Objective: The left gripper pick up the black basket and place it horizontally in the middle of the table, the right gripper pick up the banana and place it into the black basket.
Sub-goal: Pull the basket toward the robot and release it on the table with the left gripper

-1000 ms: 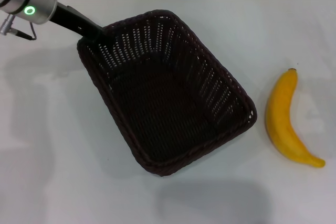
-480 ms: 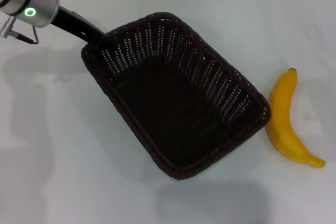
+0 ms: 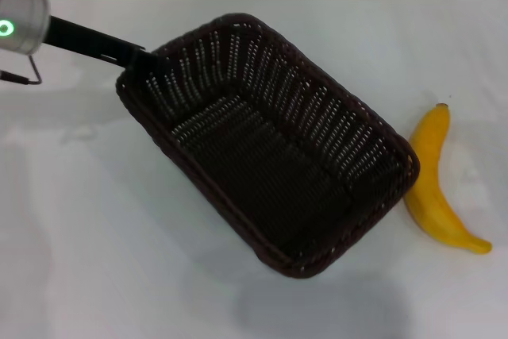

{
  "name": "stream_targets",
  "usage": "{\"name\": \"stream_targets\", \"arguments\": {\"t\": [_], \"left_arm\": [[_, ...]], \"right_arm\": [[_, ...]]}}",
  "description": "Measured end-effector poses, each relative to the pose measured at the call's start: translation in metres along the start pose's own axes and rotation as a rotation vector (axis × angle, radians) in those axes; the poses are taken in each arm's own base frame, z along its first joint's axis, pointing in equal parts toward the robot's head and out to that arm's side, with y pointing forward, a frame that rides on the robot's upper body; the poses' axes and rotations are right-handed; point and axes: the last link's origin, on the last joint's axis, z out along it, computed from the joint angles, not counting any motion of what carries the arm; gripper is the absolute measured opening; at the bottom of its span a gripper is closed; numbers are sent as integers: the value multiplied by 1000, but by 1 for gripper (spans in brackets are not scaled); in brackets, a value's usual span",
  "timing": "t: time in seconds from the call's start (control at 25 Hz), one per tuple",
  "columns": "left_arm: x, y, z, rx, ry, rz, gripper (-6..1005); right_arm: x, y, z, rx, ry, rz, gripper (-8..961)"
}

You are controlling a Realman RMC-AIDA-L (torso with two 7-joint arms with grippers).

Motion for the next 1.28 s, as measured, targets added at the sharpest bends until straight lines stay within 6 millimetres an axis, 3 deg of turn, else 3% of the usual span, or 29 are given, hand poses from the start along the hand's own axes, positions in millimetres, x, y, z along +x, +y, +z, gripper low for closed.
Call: {"name": "stream_targets", "arguments": {"t": [0.48, 0.84, 1.28], "left_arm": [[-34, -12, -23, -110, 333, -223, 183], [-52, -22, -26, -103, 580, -381, 184], [-70, -39, 7, 47, 758, -666, 183]], "right_arm": [[-1, -7, 8, 20, 11, -23, 867], [-4, -23, 27, 56, 54, -82, 867], [-16, -41, 44, 144, 35, -230, 867]]}}
